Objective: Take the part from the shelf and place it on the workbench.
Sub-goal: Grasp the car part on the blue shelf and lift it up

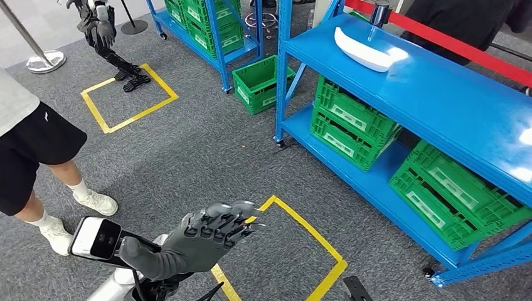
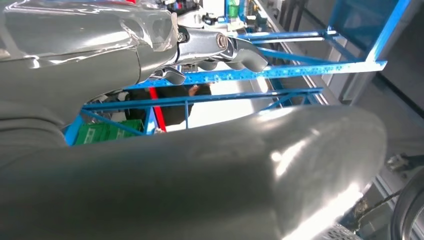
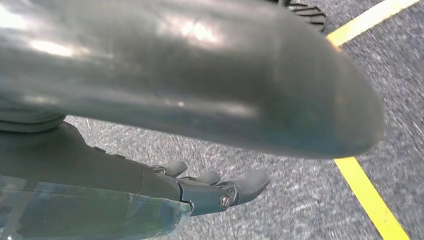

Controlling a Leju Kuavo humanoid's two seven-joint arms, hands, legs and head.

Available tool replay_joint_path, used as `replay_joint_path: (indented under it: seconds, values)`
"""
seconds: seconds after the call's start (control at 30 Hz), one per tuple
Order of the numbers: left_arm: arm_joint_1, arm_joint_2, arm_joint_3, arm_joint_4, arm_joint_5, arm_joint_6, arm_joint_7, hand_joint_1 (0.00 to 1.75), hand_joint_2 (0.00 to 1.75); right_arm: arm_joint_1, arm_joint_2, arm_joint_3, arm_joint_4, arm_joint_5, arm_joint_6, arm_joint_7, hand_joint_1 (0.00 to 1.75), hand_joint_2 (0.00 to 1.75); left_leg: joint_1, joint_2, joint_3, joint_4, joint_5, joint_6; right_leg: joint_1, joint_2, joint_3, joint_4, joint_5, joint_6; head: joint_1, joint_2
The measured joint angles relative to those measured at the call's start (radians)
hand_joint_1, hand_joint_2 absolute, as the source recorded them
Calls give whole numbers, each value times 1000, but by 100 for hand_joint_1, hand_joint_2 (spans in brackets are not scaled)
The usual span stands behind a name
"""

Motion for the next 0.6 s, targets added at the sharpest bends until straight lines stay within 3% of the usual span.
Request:
replay_joint_path:
  seconds: [0.07,0.13,0.2,0.27,0.3,0.33,0.37,0.4,0.43,0.53,0.6]
  values:
    - [0,0,0,-1,3,0,-3,0,0,1,0,1,-2,-5,-5,0,0,0,1,-9,26,-28,3,4,1,2,4,-3,-3,7,0,0]
    - [-3,-1,-1,-1,4,1,-4,0,0,0,-1,4,-4,-10,-9,-2,0,0,7,-17,60,-62,8,10,2,25,-19,48,-19,7,3,0]
    - [-4,-4,-2,1,4,1,-5,0,0,3,-5,9,-4,-15,-12,-2,0,0,9,-27,74,-71,2,14,-2,49,-95,173,-54,4,5,0]
    - [-1,-4,-4,3,3,1,-5,0,0,11,-9,13,-3,-20,-13,-2,0,0,10,-41,86,-70,-10,12,-9,55,-163,258,-62,17,6,0]
    - [0,-4,-5,4,3,1,-5,0,0,14,-10,15,-3,-23,-13,-2,0,0,12,-48,94,-68,-18,7,-15,55,-167,241,-40,31,6,0]
    - [1,-4,-5,4,3,1,-6,0,0,15,-11,17,-3,-25,-13,-2,0,0,15,-54,104,-64,-28,0,-23,55,-152,188,-2,49,7,0]
    - [1,-4,-5,5,3,1,-6,0,0,15,-11,18,-3,-28,-13,-2,0,0,18,-57,111,-56,-41,-9,-31,54,-126,119,36,66,7,0]
    - [1,-4,-5,5,3,1,-7,0,0,15,-10,19,-3,-30,-13,-2,0,0,18,-61,114,-45,-57,-18,-35,55,-99,61,62,74,9,0]
    - [1,-4,-6,5,2,1,-8,0,0,14,-9,21,-3,-32,-14,-3,0,0,18,-63,114,-35,-71,-25,-36,56,-81,26,72,71,11,0]
    - [0,-4,-6,4,2,1,-10,0,0,14,-7,26,-3,-38,-18,-5,0,0,22,-65,118,-25,-98,-35,-29,59,-66,18,51,31,8,0]
    - [0,-4,-5,3,2,1,-12,0,0,15,-5,28,-3,-41,-23,-7,0,0,28,-52,112,6,-112,-43,-28,61,-48,17,35,12,5,0]
